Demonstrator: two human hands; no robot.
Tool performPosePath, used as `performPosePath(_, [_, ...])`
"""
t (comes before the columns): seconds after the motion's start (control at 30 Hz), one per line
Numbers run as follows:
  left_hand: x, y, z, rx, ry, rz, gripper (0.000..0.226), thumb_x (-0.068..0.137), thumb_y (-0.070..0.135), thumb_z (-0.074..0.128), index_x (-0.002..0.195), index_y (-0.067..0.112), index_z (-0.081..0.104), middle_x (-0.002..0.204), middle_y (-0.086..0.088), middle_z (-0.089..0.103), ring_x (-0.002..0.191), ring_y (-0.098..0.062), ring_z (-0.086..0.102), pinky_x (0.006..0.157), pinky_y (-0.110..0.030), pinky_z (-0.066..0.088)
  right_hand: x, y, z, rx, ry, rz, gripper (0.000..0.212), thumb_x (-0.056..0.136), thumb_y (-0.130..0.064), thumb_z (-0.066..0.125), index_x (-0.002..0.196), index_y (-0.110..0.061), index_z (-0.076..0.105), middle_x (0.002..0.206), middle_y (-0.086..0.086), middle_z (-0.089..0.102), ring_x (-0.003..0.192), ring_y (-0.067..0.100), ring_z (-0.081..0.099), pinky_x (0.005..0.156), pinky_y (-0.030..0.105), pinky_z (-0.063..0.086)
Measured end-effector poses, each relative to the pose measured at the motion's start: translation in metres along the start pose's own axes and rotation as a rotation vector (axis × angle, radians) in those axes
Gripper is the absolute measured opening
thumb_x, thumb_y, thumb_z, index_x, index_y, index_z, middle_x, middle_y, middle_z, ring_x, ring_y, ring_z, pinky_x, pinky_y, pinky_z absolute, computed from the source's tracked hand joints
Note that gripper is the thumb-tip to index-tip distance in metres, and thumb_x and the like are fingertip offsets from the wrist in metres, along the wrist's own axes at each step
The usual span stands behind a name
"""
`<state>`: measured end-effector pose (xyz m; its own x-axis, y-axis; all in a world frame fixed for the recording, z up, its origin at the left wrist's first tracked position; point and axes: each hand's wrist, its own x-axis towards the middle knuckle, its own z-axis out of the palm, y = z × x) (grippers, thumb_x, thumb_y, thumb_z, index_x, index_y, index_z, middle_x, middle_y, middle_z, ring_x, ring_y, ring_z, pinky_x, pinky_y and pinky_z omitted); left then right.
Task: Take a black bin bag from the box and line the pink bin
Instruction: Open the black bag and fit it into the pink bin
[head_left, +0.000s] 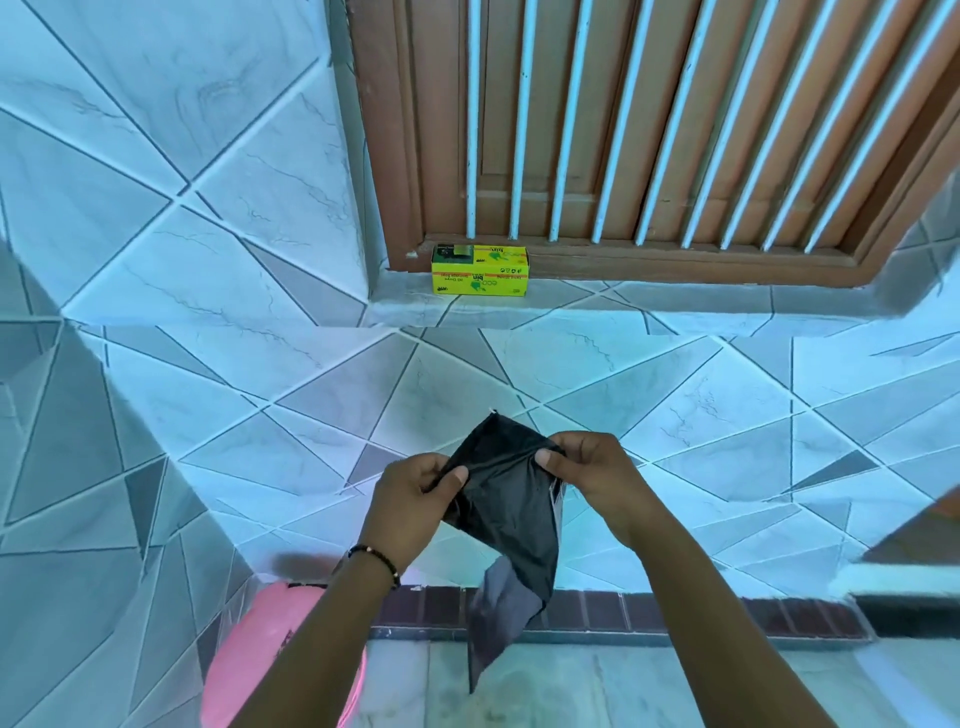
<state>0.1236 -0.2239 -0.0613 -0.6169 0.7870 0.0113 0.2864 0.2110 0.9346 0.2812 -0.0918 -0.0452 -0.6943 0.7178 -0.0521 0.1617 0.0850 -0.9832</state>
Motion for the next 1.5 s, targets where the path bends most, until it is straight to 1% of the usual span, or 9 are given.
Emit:
performPosePath(0.2, [-0.057,0.012,0.013,-0.287,-0.099,-0.176,0.012,0.084,0.013,0.063,0.074,0.007,0.067,0.059,0.004,0.069,0.058,-0.008,0.065,0.056,-0.021,0.056,-0.043,0.006,-0.016,0.051,0.086,-0.013,0.013,0.086,-0.01,0.063,0.077,0.0,0.067,0.073,0.01,0.062,0.068,0.018,0.052,0.068,0.03,0.04])
performPosePath(0.5, [-0.111,0.03,0.039,-0.332,0.076,-0.203,0.02,0.083,0.014,0.063,0.064,0.011,0.063,0.048,0.008,0.064,0.047,-0.004,0.059,0.05,-0.018,0.053,-0.097,0.015,-0.015,-0.14,0.15,-0.046,0.009,0.08,-0.019,0.069,0.089,-0.018,0.066,0.082,-0.008,0.067,0.078,0.006,0.061,0.073,0.02,0.045])
performPosePath(0.7, [-0.115,0.047,0.042,-0.126,-0.126,-0.05,0.015,0.086,0.011,0.059,0.073,0.014,0.066,0.061,0.001,0.066,0.06,-0.017,0.06,0.066,-0.032,0.055,-0.119,0.021,-0.018,-0.129,-0.124,-0.038,0.063,0.076,-0.027,0.075,0.126,-0.042,0.04,0.126,-0.02,0.048,0.116,0.008,0.047,0.093,0.027,0.038])
performPosePath(0.83, [-0.113,0.058,0.043,0.273,-0.33,0.168,0.015,0.088,0.014,0.055,0.081,0.02,0.067,0.074,0.0,0.066,0.068,-0.008,0.055,0.072,-0.021,0.045,-0.122,0.023,-0.016,-0.076,-0.279,-0.025,0.088,0.073,-0.021,0.077,0.139,-0.043,0.023,0.14,-0.013,0.039,0.128,0.011,0.037,0.101,0.034,0.032])
performPosePath(0.93, [-0.111,0.066,0.039,0.335,-0.305,0.234,0.013,0.087,0.017,0.058,0.081,0.02,0.068,0.074,0.004,0.067,0.067,-0.004,0.055,0.07,-0.016,0.043,-0.121,0.026,-0.015,0.066,-0.3,0.009,0.072,0.066,-0.017,0.079,0.128,-0.033,0.046,0.118,0.0,0.06,0.115,0.015,0.054,0.1,0.038,0.042])
performPosePath(1.07, [-0.108,0.065,0.031,0.343,-0.219,0.225,0.008,0.079,0.021,0.068,0.072,0.018,0.069,0.073,0.001,0.07,0.065,-0.004,0.059,0.067,-0.014,0.044,-0.115,0.023,-0.014,0.154,-0.096,-0.026,0.02,0.072,0.001,0.074,0.081,-0.016,0.068,0.077,0.003,0.067,0.075,0.016,0.061,0.075,0.027,0.051])
performPosePath(1.3, [-0.102,0.051,0.022,0.096,-0.052,0.117,0.022,0.073,0.045,0.067,0.077,0.023,0.063,0.072,0.01,0.066,0.069,-0.008,0.06,0.071,-0.028,0.051,-0.108,0.009,-0.005,0.057,-0.05,-0.045,0.013,0.079,-0.003,0.069,0.073,-0.015,0.071,0.072,0.003,0.07,0.067,0.011,0.064,0.07,0.018,0.051])
performPosePath(1.4, [-0.106,0.045,0.02,-0.057,-0.162,0.053,0.07,0.053,0.071,0.065,0.105,0.025,0.059,0.098,0.011,0.068,0.093,-0.005,0.064,0.08,-0.018,0.051,-0.104,-0.003,0.002,0.174,0.007,-0.103,0.009,0.079,-0.002,0.069,0.073,-0.008,0.072,0.065,0.0,0.069,0.063,0.009,0.063,0.068,0.017,0.052])
performPosePath(1.5, [-0.114,0.025,0.022,0.136,-0.248,0.109,0.054,0.062,0.061,0.069,0.103,0.025,0.063,0.098,0.013,0.07,0.09,-0.002,0.065,0.073,-0.015,0.048,-0.096,-0.017,0.006,0.245,0.124,-0.149,0.011,0.079,-0.001,0.068,0.073,-0.011,0.071,0.062,-0.007,0.07,0.062,0.006,0.063,0.067,0.017,0.051])
